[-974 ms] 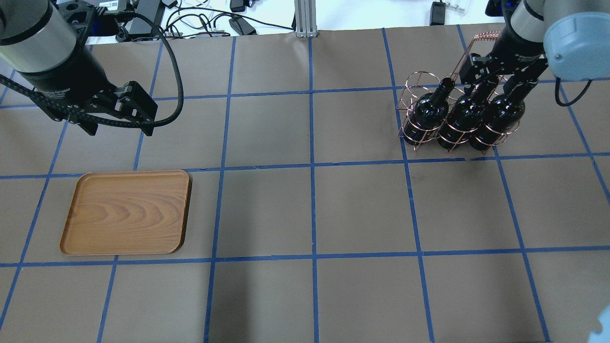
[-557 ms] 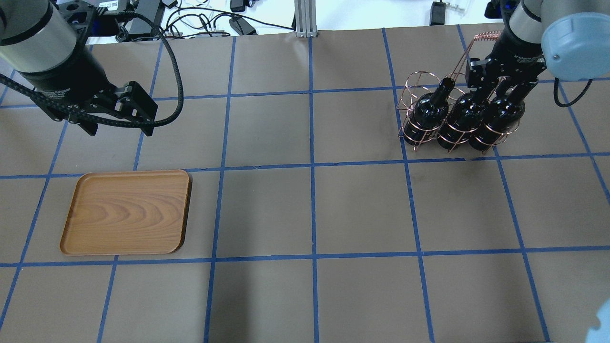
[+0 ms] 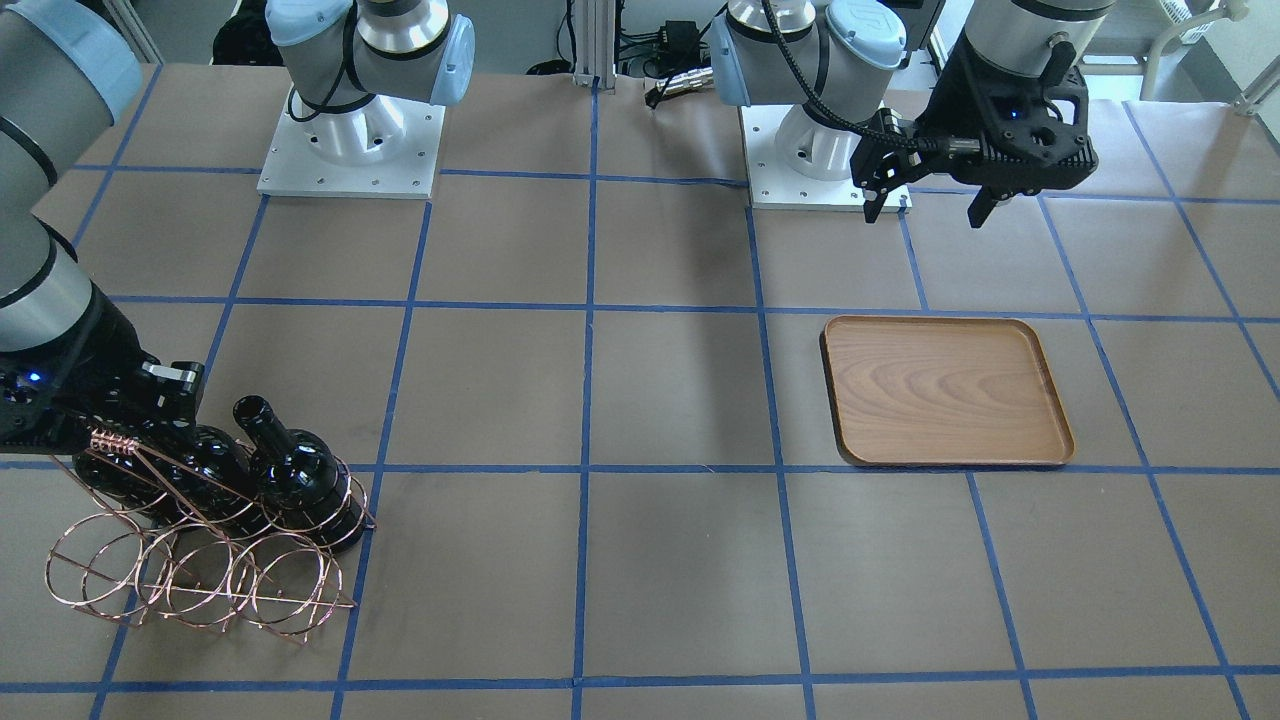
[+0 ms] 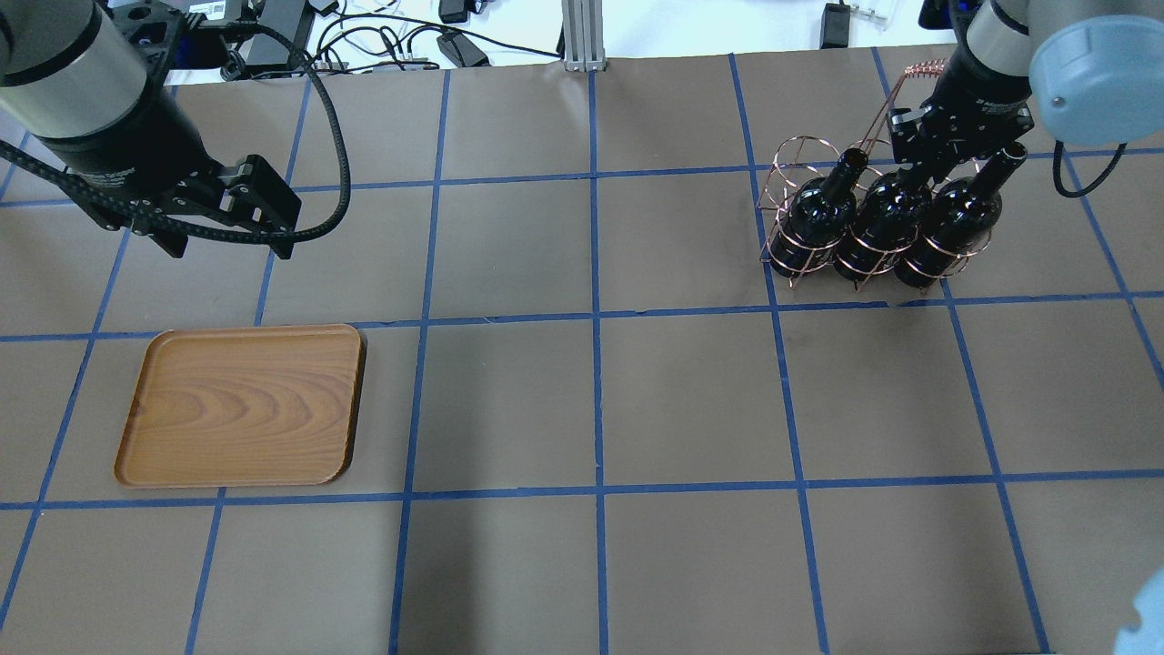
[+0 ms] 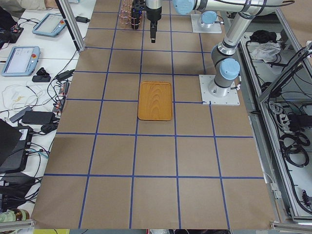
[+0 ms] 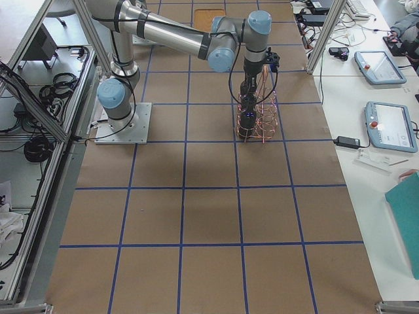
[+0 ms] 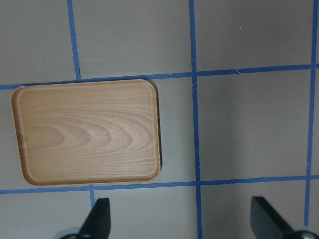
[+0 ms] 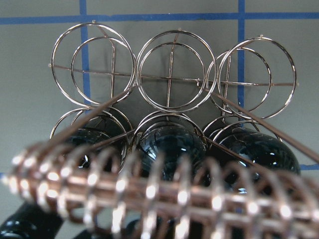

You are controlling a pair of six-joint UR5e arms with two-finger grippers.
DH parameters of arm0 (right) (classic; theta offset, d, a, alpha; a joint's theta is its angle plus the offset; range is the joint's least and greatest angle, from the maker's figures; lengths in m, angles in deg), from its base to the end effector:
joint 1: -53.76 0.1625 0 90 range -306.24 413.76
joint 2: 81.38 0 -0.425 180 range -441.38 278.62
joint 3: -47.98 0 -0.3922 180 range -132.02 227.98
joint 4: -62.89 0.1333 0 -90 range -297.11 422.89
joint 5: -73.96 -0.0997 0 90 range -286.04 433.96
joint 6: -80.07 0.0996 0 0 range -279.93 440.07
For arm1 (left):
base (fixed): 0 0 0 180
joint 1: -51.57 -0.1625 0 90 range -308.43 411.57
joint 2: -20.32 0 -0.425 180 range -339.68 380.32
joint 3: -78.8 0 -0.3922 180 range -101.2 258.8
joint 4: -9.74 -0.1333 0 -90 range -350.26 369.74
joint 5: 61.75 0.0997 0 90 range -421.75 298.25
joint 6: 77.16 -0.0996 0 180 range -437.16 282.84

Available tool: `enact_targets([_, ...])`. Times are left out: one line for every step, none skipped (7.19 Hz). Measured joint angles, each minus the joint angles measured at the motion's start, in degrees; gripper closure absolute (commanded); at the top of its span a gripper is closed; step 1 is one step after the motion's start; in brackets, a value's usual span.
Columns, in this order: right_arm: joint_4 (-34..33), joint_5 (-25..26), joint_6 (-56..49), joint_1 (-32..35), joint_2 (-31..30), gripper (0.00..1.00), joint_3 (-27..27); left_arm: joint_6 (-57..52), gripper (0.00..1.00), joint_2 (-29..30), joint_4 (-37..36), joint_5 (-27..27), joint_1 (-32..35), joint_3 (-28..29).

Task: Take wine from basket and place on tray
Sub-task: 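Close the right gripper on the bottle neck and lift it upright, then carry the upright bottle with the right gripper toward the table center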

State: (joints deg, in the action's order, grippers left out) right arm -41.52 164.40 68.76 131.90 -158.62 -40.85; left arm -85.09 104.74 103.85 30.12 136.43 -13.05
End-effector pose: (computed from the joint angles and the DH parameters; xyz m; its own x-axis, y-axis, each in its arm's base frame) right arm 0.0100 -0.5974 0.4036 -0.9998 0.0102 0.0172 0.0094 0.9989 -0.0467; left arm -0.0893 -0.4589 0.5108 -0.9983 0.0489 -0.0314 0.0486 0.9988 0.0111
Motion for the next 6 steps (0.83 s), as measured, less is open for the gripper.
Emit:
enact_targets([5.61, 0.18, -0.02, 0.13, -0.11, 0.85, 4.53, 0.00, 0.00, -0.01, 0.04, 0.04, 0.03, 0.00])
enact_targets([11.40, 0.45, -0.02, 0.36, -0.40, 0.86, 9.01, -0.04, 0.00, 0.01, 0.08, 0.06, 0.02, 0.00])
enact_targets([16.27, 0.90, -0.01, 0.65, -1.90, 0.86, 12.06, -0.04, 0.00, 0.03, 0.10, 0.07, -0.01, 0.00])
enact_targets([19.79, 2.34, 0.05, 1.67, -4.74, 0.86, 13.49, -0.01, 0.00, 0.01, 0.11, 0.07, -0.04, 0.00])
enact_targets([22.40, 4.81, 0.57, 4.54, -7.22, 0.87, 14.07, 0.01, 0.00, -0.02, 0.10, 0.07, -0.07, 0.02])
enact_targets([24.18, 5.95, 3.59, 8.55, -8.36, 0.87, 14.20, 0.02, 0.00, -0.03, 0.03, 0.07, -0.21, 0.06])
